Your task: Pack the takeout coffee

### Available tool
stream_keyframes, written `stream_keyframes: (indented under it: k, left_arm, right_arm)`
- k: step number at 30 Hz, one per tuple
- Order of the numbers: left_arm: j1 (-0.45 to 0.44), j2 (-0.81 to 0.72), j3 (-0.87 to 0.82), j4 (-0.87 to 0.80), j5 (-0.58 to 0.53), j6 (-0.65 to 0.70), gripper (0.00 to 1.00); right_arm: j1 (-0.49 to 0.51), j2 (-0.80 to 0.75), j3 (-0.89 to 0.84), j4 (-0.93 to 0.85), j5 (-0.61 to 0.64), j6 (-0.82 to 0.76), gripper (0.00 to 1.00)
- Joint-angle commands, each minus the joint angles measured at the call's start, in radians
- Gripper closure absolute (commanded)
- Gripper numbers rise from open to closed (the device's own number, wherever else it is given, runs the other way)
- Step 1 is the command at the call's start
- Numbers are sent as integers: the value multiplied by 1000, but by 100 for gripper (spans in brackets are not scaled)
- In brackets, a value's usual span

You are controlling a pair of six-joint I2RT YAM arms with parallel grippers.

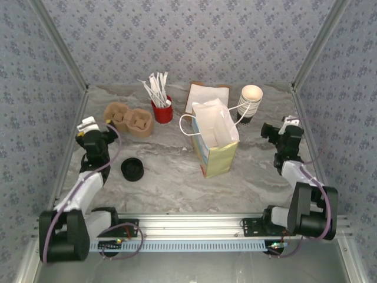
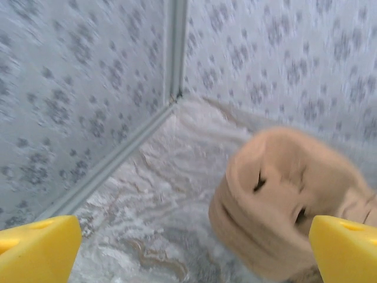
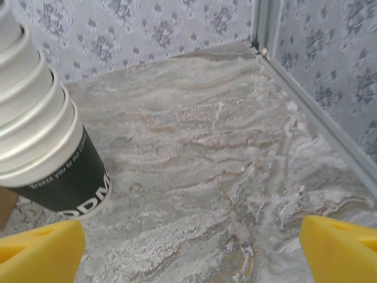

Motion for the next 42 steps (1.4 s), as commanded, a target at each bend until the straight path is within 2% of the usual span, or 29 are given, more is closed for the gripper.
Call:
stream_keyframes:
  k: [1,6,8,10,12,15,18,22,25,31,42]
  left_arm:
    - [-1,-109,76,-275,-44,-130,1]
    - [-18,-162,260,-552,85,-162,1]
    - [-46,-165,331,-634,120,-153,1]
    - [-66,-164,404,-716,188,-151,1]
    - [-100,-169,442,-754,228,-154,1]
    - [-163,-189,458,-741,294,-168,1]
    - [-270,-207,446,-686,289,-168,1]
    - [-407,-190,465,-676,217,-134,1]
    - [-463,-183,457,-654,200,-124,1]
    - [-487,-165,444,-635,227,-108,1]
    - [-490,-162,420,-597,297,-90,1]
  right_arm:
    - [-7,-67,96,-244,-38,60,1]
    - [-14,-151,281,-518,-57,177,0]
    - [-10,-142,389,-644,-16,243,0]
    - [-11,-99,531,-792,-113,216,0]
    - [6,-51,645,-893,-174,208,0]
    - [47,39,823,-1035,-164,225,2]
    - [97,132,960,-1126,-131,230,6]
    - [134,243,1084,-1171,-98,249,15]
    - [138,321,1160,-1203,-71,262,21]
    - [144,447,1250,-1235,-26,260,30]
    - [148,605,1342,-1253,-88,261,52]
